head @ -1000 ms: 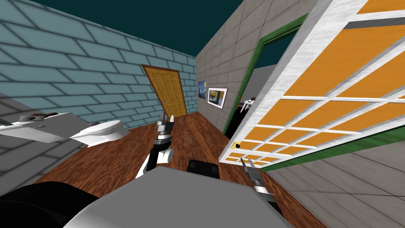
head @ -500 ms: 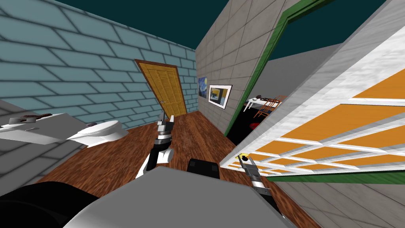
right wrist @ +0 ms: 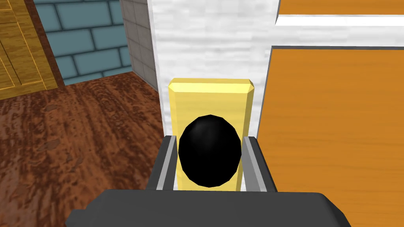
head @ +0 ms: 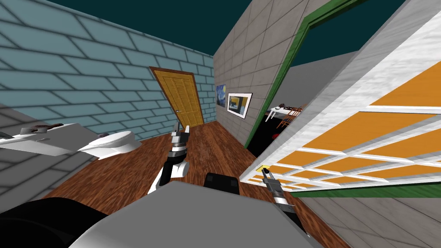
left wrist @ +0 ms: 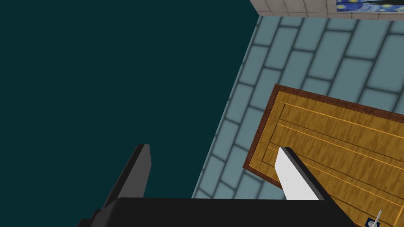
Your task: Pull the door open
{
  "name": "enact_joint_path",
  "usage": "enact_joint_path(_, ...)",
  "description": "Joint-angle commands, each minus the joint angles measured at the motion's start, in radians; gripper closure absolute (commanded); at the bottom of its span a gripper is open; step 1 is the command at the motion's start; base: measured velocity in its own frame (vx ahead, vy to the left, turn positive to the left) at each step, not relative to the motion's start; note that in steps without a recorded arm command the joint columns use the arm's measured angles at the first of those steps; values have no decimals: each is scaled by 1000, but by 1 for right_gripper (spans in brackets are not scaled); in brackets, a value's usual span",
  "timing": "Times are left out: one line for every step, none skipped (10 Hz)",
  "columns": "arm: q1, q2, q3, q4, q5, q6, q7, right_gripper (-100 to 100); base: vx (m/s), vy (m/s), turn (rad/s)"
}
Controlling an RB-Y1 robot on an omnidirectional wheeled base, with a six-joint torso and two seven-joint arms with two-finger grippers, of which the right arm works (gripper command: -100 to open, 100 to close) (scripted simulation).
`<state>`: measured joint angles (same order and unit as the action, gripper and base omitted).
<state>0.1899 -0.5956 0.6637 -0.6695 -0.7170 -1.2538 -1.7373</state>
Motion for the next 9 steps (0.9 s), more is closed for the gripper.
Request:
enact_joint_path(0, -2, -2, -1, -1, -4, -1, 100, 0, 0, 0)
enact_joint_path(1, -3, 8, 6, 5, -10, -7, 100, -133, -49, 150)
enact_joint_path(2, -4, 10, 7, 6, -12, -8, 100, -178, -70, 136)
enact_joint_path(2, -7, 14, 10, 8, -18, -12, 100, -164, -64, 98)
enact_joint_path(3, -9, 19, 14, 11, -25, -17, 100, -169, -55, 130)
enact_joint_path(3, -10, 21, 16, 13, -28, -19, 100, -188, -66, 96)
enact_joint_path(4, -13, 26, 20, 16, -35, -24, 100, -200, -46, 107)
enact_joint_path(4, -15, 31, 23, 19, -42, -28, 100, -188, -45, 156)
enact_joint_path(5, -18, 36, 27, 22, -48, -33, 100, -197, -69, 122)
